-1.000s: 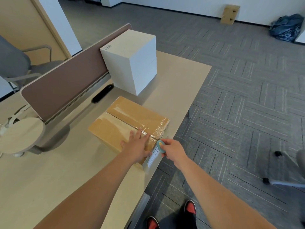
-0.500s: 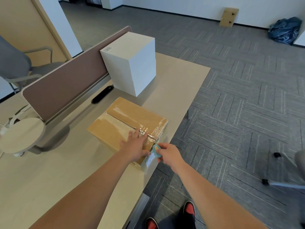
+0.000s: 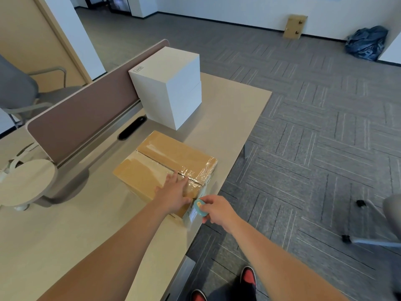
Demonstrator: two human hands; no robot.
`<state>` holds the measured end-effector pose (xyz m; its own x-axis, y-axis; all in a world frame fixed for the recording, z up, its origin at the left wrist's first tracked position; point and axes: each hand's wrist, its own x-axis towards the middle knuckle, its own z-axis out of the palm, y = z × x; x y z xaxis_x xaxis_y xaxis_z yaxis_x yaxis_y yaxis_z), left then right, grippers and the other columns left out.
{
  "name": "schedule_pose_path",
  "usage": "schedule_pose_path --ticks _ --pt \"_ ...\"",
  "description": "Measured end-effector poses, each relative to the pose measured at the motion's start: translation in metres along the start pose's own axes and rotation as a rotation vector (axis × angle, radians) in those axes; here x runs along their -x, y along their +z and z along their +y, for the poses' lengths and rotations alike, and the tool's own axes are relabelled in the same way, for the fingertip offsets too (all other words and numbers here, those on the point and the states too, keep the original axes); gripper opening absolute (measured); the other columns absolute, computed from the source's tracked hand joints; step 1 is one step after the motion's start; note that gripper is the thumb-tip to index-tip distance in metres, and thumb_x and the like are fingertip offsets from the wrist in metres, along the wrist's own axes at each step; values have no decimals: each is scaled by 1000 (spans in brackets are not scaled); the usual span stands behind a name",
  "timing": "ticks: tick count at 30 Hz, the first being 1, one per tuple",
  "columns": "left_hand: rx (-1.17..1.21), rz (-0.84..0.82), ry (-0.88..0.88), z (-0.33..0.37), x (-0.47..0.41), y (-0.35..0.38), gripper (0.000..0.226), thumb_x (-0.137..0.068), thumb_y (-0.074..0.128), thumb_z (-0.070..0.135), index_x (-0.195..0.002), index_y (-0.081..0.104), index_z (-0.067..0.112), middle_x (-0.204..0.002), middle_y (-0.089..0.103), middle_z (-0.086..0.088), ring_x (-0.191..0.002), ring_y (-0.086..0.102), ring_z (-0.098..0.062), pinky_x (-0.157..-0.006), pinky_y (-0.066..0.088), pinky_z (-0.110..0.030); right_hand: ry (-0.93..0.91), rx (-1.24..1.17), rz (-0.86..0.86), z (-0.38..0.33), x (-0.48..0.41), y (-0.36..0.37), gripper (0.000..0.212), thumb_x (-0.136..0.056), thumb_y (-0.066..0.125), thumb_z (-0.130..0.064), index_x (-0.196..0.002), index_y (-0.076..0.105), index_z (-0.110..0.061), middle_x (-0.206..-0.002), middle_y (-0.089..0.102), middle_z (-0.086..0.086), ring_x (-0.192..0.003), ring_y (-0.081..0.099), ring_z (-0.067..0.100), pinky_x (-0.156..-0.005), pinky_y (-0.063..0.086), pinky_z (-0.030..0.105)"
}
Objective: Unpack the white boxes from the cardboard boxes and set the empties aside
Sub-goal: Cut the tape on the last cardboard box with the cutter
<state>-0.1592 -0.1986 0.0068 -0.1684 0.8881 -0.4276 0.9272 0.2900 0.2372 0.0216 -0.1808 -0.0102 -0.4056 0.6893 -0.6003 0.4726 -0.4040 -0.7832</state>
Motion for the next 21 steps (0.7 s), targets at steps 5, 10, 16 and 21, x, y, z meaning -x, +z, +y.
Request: schedule_pose_path --ticks 5,10,16,21 --pt "-53 -24 -9 -1 3 3 102 -78 70 59 -156 9 32 -164 -16 -4 -151 -12 -27 -114 16 -65 -5 -108 60 4 -3 1 16 -99 55 -13 -109 66 -18 -103 70 9 -59 68 12 -49 43 21" --pt "-74 -20 -18 4 4 2 99 -78 70 50 -156 12 30 -164 -14 -5 -151 -11 -29 -112 18 -66 8 -215 147 1 -13 -5 13 -101 55 -17 -111 62 -15 -104 69 12 -62 69 14 -50 45 23" --pt "-62 -12 -13 4 6 0 94 -79 68 47 -154 14 30 -164 -11 -5 -151 -10 -29 -112 18 -65 3 -225 187 -5 -22 -5 19 -101 54 -15 -119 60 -12 -105 68 11 -62 71 15 -47 44 22" --pt "-55 -11 -16 4 6 0 94 -78 69 47 -154 16 30 -164 -10 -5 -151 -10 -28 -112 17 -65 -7 -148 177 -5 -25 -5 20 -101 55 -19 -119 62 -14 -106 68 11 -64 71 14 -50 45 22"
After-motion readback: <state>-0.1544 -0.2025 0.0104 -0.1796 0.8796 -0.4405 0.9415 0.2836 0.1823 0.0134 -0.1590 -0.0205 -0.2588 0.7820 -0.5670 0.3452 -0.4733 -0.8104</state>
